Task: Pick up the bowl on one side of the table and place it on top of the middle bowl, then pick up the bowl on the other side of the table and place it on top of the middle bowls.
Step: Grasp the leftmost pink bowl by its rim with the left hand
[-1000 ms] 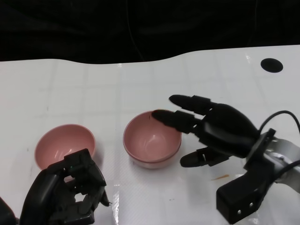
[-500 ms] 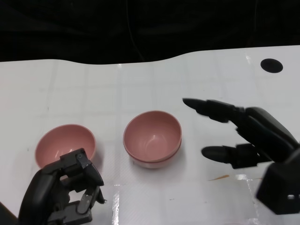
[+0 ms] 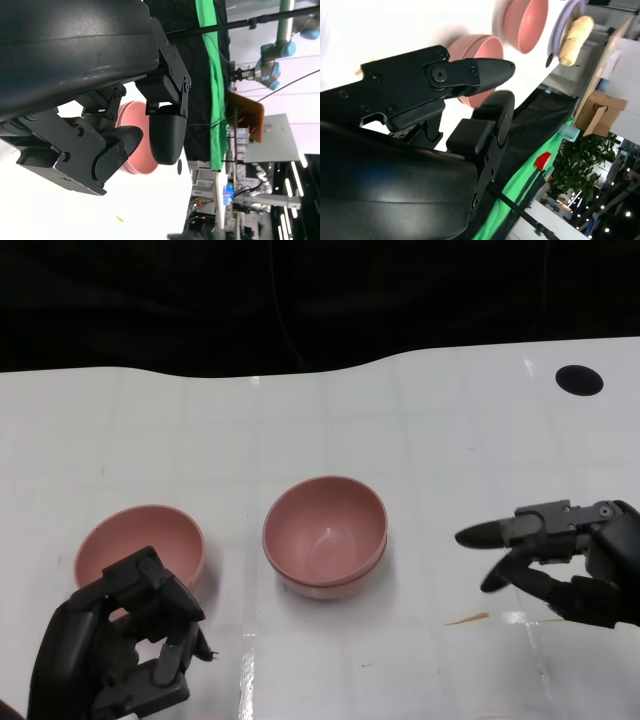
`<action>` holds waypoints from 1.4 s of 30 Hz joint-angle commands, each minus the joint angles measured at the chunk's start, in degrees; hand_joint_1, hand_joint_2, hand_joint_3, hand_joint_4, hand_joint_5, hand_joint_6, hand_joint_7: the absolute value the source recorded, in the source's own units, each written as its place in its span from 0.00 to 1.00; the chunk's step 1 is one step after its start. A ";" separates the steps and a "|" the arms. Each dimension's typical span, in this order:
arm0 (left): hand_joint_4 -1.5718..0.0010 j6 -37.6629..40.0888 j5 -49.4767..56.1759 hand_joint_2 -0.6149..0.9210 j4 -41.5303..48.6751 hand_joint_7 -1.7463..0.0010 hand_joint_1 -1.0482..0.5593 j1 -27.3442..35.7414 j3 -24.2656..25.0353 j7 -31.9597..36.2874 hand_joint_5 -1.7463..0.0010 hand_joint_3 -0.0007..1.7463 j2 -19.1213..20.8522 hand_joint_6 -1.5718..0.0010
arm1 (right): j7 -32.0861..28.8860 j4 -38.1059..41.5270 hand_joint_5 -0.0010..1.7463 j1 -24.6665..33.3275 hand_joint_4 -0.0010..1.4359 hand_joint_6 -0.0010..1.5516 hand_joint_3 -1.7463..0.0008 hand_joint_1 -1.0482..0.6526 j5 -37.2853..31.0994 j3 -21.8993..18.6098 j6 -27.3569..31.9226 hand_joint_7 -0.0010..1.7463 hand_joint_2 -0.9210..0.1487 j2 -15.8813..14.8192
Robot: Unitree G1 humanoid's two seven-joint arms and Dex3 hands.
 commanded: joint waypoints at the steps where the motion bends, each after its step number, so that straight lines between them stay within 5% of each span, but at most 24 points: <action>1: 0.50 -0.99 -1.48 0.78 -0.87 0.17 0.67 0.12 0.74 -0.38 0.05 0.70 0.32 0.51 | 2.99 3.18 0.63 1.51 0.58 0.71 0.86 0.45 1.76 -2.08 -3.38 0.10 0.00 -0.21; 4: 0.50 -1.60 -0.85 0.76 -1.37 0.18 0.66 0.19 0.77 0.34 0.05 0.70 0.41 0.51 | 4.87 6.15 0.62 2.73 0.61 0.73 0.79 0.48 1.92 -2.83 -7.77 0.13 0.03 0.67; 8: 0.49 -1.88 0.10 0.73 -2.61 0.18 0.65 0.52 0.94 2.02 0.05 0.74 -0.21 0.49 | 5.50 8.36 0.62 3.67 0.66 0.71 0.54 0.55 3.32 -3.78 -11.12 0.25 0.19 2.78; 10: 0.49 -0.86 0.62 0.72 -4.11 0.17 0.64 0.99 0.95 3.26 0.04 0.75 -0.41 0.49 | 5.20 9.02 0.70 3.95 0.66 0.67 0.51 0.56 3.69 -4.35 -12.63 0.41 0.21 4.09; 12: 0.50 0.34 1.04 0.73 -5.84 0.16 0.64 1.58 0.91 4.47 0.04 0.75 -0.40 0.49 | 4.87 9.46 0.88 4.15 0.62 0.56 0.46 0.57 3.47 -4.73 -13.92 0.70 0.24 5.19; 16: 0.51 1.17 2.41 0.73 -7.98 0.14 0.63 2.39 0.78 5.86 0.04 0.75 0.04 0.51 | 4.81 9.20 0.99 4.66 0.59 0.48 0.43 0.55 3.09 -4.82 -12.57 0.89 0.28 5.68; 24: 0.55 3.83 12.01 0.71 -15.65 0.15 0.60 4.84 0.49 11.15 0.05 0.74 0.81 0.55 | 5.03 8.22 1.00 5.33 0.57 0.44 0.47 0.53 1.83 -4.35 -11.30 0.94 0.27 5.56; 29: 0.56 5.45 14.65 0.72 -18.62 0.24 0.59 4.90 1.35 12.33 0.10 0.70 1.97 0.53 | 5.17 7.47 1.00 5.30 0.59 0.45 0.48 0.54 0.51 -3.57 -11.07 0.95 0.26 5.43; 36: 0.49 10.94 19.90 0.82 -25.68 0.67 0.48 5.96 1.10 13.45 0.52 0.33 3.40 0.41 | 5.64 5.46 1.00 6.08 0.60 0.46 0.48 0.55 0.16 -3.87 -10.65 0.94 0.26 4.73; 42: 0.47 11.83 20.71 0.84 -26.57 0.75 0.47 6.02 1.04 13.63 0.60 0.28 3.26 0.38 | 5.76 5.47 1.00 6.08 0.60 0.47 0.48 0.54 -0.01 -3.90 -10.82 0.93 0.26 4.80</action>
